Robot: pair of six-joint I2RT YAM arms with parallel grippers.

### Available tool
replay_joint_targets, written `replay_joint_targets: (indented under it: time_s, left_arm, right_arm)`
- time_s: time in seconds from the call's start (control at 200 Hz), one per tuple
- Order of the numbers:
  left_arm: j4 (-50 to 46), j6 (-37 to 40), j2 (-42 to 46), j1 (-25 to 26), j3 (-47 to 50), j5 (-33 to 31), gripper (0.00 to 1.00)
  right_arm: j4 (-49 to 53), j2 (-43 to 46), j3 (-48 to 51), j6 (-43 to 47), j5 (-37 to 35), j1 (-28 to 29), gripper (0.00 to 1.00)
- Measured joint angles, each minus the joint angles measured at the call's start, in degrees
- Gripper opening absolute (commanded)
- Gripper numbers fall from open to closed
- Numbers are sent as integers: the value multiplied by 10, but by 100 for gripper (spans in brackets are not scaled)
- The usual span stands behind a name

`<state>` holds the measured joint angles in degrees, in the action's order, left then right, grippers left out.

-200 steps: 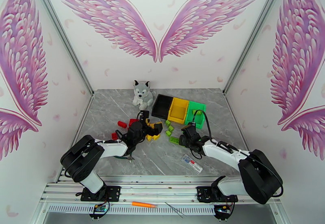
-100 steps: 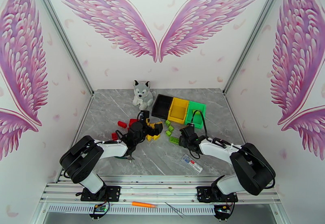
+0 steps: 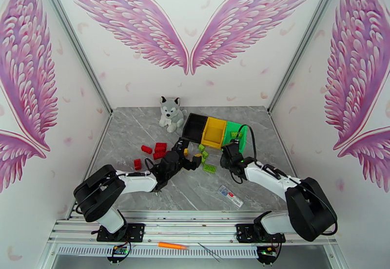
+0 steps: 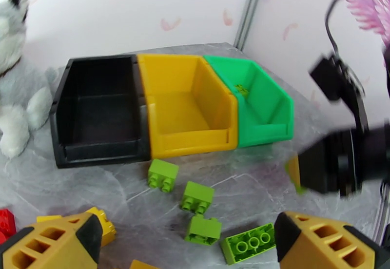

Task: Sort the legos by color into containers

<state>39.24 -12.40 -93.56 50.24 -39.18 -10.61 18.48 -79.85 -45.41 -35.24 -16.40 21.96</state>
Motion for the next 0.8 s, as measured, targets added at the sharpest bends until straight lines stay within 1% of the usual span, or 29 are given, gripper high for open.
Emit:
replay_joint_targets:
  time_s: [0.14,0.22,0.3,0.36,0.455,0.55,0.63,0.705,0.8]
  left_arm:
    - [10,54,-5,43,-11,-39,99]
    - [20,78,-14,50,-11,-50,99]
    - [25,99,-20,54,-11,-60,99]
    - [27,113,-21,58,-11,-73,99]
    - [27,124,-21,64,-11,-87,99]
    - [23,128,-17,66,-9,-97,99]
    - [21,128,-4,65,2,-106,99]
    - [21,123,11,60,16,-111,99]
    - [21,106,30,43,30,-109,99]
  right_arm:
    - [16,-12,-83,19,-9,-47,22]
    - [23,-41,-135,25,-12,-69,23]
    - [30,-81,-183,33,-12,-86,26]
    - [40,-111,-214,38,-12,-97,31]
    - [62,-166,-266,49,-10,-110,50]
    - [78,-203,-301,60,-9,-113,61]
    - [86,-210,-306,64,-5,-113,67]
    - [89,-206,-306,68,0,-110,70]
    - [83,-182,-278,72,5,-99,75]
